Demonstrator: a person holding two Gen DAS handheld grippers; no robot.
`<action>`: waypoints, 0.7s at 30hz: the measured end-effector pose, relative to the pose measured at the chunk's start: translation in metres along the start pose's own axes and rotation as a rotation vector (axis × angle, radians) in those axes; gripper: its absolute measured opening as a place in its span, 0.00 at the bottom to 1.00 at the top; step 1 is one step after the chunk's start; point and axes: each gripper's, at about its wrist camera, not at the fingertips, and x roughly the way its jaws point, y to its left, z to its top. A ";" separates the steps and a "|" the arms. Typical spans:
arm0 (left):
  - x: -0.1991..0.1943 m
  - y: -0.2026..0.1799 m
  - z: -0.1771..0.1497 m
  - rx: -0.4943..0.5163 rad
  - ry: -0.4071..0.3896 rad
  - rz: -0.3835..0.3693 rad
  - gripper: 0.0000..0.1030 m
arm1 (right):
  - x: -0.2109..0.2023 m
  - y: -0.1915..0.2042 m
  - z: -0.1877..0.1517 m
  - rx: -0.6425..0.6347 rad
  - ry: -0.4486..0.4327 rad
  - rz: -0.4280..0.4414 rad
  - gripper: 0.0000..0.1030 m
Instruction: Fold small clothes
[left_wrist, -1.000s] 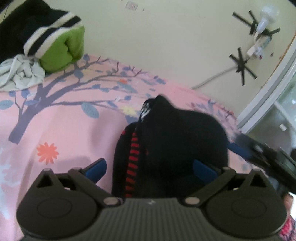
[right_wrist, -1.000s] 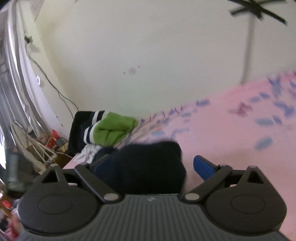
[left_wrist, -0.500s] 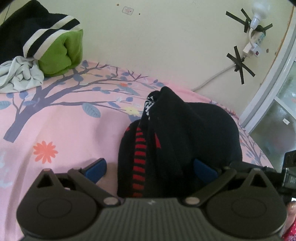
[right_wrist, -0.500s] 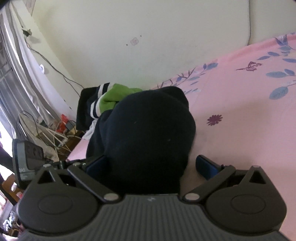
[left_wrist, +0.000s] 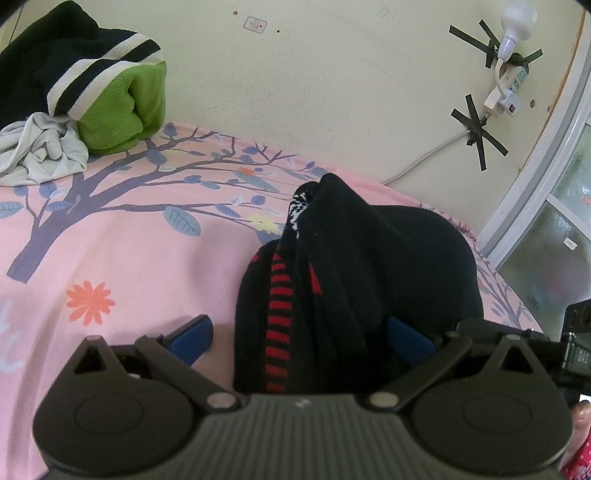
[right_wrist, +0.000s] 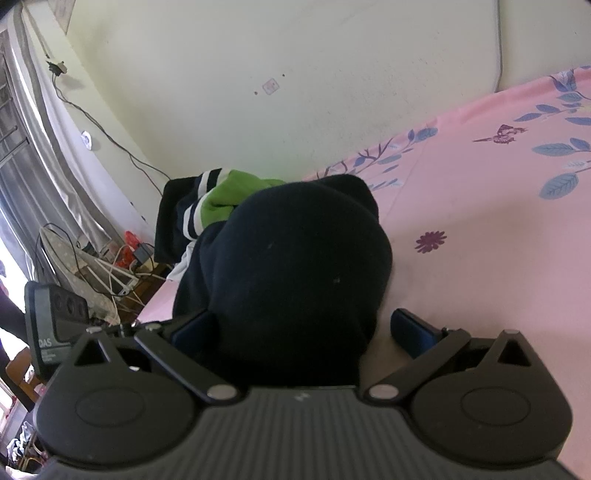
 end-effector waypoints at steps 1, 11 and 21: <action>0.000 0.000 0.000 -0.001 -0.001 -0.001 1.00 | 0.000 0.000 0.000 0.000 0.000 0.000 0.94; -0.001 0.000 -0.001 -0.001 -0.004 -0.002 1.00 | 0.000 0.000 0.000 -0.001 0.001 0.001 0.94; 0.000 0.002 -0.001 -0.001 -0.004 -0.005 1.00 | 0.001 0.001 0.000 0.001 -0.002 -0.004 0.94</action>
